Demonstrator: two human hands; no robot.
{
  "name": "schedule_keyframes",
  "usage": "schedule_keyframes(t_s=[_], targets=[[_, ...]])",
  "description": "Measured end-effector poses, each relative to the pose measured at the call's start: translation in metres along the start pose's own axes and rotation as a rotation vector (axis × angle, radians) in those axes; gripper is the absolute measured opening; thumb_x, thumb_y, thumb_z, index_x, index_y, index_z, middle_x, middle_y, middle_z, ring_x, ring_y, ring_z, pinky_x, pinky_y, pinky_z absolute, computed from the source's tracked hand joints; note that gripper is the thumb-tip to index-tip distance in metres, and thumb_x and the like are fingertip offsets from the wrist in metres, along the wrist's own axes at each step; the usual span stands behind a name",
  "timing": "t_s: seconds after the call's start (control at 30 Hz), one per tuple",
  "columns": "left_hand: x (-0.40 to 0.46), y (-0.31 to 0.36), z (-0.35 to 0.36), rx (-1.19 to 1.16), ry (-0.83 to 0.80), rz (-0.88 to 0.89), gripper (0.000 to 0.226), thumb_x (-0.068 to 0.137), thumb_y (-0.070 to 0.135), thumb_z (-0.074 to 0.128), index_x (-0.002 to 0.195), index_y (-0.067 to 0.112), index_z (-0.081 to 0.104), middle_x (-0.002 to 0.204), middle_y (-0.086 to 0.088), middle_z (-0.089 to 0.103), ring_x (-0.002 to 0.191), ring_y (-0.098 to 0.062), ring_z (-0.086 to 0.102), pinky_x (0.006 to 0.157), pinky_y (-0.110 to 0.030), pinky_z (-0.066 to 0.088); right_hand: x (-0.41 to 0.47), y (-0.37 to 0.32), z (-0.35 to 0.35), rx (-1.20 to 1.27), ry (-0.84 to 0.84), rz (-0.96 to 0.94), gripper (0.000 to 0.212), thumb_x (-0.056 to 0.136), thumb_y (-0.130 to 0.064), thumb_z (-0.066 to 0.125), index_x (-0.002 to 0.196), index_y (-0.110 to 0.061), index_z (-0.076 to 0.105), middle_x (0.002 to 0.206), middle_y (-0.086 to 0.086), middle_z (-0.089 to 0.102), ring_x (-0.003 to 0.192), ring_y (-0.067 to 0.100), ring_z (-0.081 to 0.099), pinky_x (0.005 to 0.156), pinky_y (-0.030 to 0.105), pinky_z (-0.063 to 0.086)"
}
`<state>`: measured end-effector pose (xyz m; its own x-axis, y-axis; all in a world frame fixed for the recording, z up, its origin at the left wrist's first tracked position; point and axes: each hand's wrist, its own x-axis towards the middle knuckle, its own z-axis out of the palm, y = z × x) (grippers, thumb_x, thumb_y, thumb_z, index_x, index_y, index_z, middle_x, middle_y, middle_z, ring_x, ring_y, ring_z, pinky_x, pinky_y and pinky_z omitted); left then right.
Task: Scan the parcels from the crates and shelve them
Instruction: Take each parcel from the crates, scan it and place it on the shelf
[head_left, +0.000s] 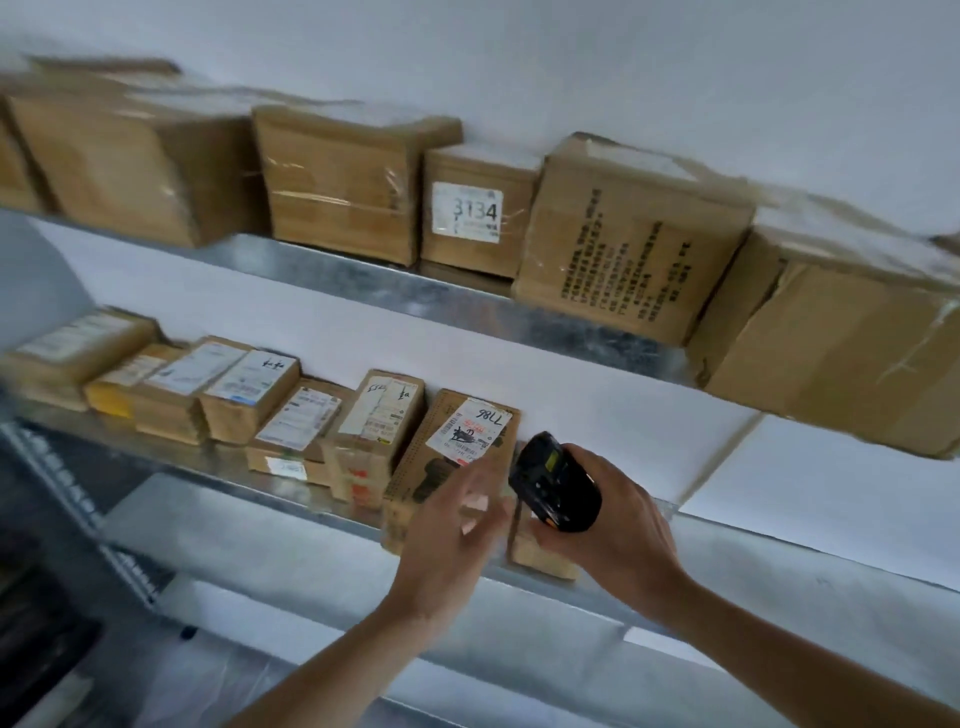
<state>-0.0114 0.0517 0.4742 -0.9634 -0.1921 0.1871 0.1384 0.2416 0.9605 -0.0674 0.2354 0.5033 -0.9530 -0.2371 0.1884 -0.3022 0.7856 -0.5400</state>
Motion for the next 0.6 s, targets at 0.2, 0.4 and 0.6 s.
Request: schedule_keyframes(t_s=[0.2,0.4,0.6], targets=[[-0.027,-0.036,-0.173,0.147,0.244,-0.062,0.029,0.091,0.047,0.061,0.118,0.053,0.055,0.108,0.042,0.064,0.109,0.014,0.059,0.09,-0.007,0.047,0.013,-0.13,0.084,0.105,-0.118,-0.178,0.076,0.06,-0.06,0.082,0.13,-0.049,0.052,0.109,-0.03,0.065,0.104,0.004,0.064,0.084,0.027,0.056],[-0.091,-0.111,-0.371,0.287,0.478,-0.279,0.042,0.096,0.048,0.06,0.138,0.043,0.053,0.133,0.022,0.059,0.12,0.003,0.055,0.102,-0.031,0.05,-0.002,-0.292,0.236,0.147,-0.356,-0.313,0.084,0.058,-0.069,0.078,0.134,-0.05,0.05,0.115,-0.03,0.064,0.108,-0.004,0.061,0.089,0.029,0.055],[-0.166,-0.168,-0.545,0.417,0.628,-0.451,0.049,0.096,0.048,0.06,0.143,0.035,0.051,0.134,0.022,0.055,0.11,0.007,0.057,0.096,-0.026,0.051,-0.029,-0.445,0.378,0.117,-0.559,-0.39,0.08,0.068,-0.059,0.083,0.138,-0.048,0.047,0.12,-0.03,0.06,0.117,0.004,0.059,0.087,0.028,0.049]])
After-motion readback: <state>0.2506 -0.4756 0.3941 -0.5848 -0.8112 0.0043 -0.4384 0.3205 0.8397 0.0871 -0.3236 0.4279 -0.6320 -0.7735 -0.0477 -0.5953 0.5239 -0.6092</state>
